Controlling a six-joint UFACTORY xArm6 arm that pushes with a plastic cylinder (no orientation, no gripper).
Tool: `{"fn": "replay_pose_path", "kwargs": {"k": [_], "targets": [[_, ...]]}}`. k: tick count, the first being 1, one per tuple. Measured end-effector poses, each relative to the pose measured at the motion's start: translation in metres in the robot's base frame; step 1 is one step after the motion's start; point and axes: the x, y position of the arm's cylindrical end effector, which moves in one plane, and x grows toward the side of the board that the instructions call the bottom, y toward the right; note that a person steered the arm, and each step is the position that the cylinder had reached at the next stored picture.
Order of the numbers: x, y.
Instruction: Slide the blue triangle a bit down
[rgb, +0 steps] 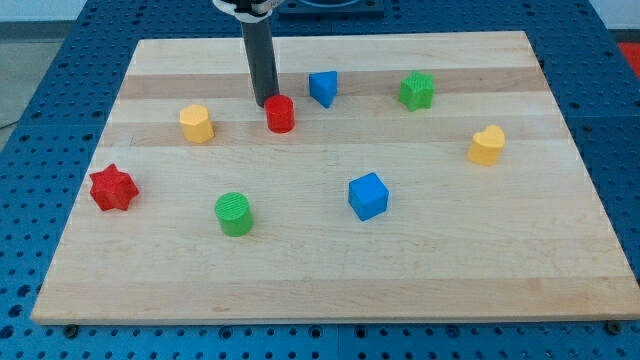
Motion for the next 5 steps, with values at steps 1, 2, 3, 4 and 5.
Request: {"fn": "replay_pose_path", "kwargs": {"k": [1, 2, 3, 4, 5], "targets": [[-0.039, 0.02], [-0.045, 0.049], [-0.025, 0.059], [-0.001, 0.059], [0.005, 0.061]]}}
